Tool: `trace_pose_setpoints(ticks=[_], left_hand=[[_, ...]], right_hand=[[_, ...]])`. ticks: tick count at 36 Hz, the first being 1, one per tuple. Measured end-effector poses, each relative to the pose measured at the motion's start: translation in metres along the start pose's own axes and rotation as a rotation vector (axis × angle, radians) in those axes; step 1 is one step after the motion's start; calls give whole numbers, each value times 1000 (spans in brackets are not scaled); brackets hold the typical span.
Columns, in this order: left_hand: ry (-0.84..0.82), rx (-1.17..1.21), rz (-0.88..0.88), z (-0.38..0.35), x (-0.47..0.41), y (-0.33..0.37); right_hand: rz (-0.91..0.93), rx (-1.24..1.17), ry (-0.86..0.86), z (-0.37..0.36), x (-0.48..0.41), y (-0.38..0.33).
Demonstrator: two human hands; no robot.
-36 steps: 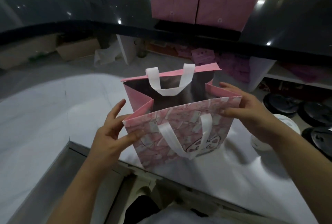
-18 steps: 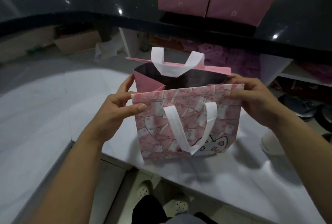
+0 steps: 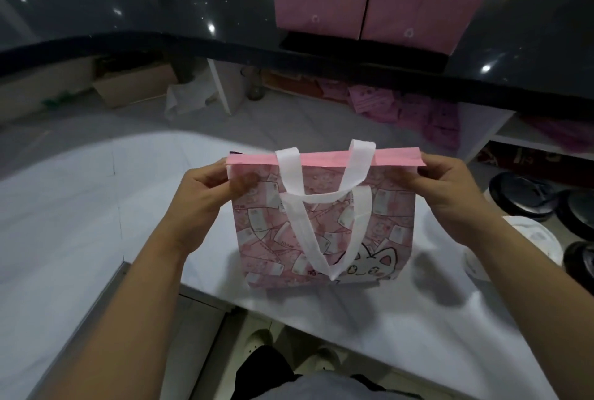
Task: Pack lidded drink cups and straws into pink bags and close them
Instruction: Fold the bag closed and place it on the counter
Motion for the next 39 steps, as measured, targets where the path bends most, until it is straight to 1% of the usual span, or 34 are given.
trace_pose_setpoints(ticks=[3,6,11,15,21,24,29,33,36,39], left_hand=[[70,13,-7,-1,5,3],[150,27,-47,-1,9,7],[286,50,-72,-3,13,9],[335,80,-86,-5,16,14],[384,70,-77,-5,22,15],[385,35,-81,-7,23,15],[396,28,-85,-13,26,15],[391,29,-89,-15,28,13],[292,64,-59,-22,28,12],[80,-13,-49,-35,30,18]], right_hand=[[-18,-32,-46,3,2,2],[-19,-18,-41,5,3,0],[-1,2,71,7,1,-5],[8,-4,180,8,3,-9],[22,-27,256,8,13,-13],[4,-22,293,10,20,-11],[-6,-87,319,15,28,-9],[-50,-130,341,24,34,-1],[-31,-91,265,26,37,-4],[18,20,113,23,38,-14]])
Point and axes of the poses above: each hand's wrist, its own x-axis away from the middle knuckle, its own z-axis out of the back of the hand, y = z × x, the point moved 7 cm from there along -x, towards the middle knuckle, and after that the axes turned 3 degrees about y, right-handed, at the moved point
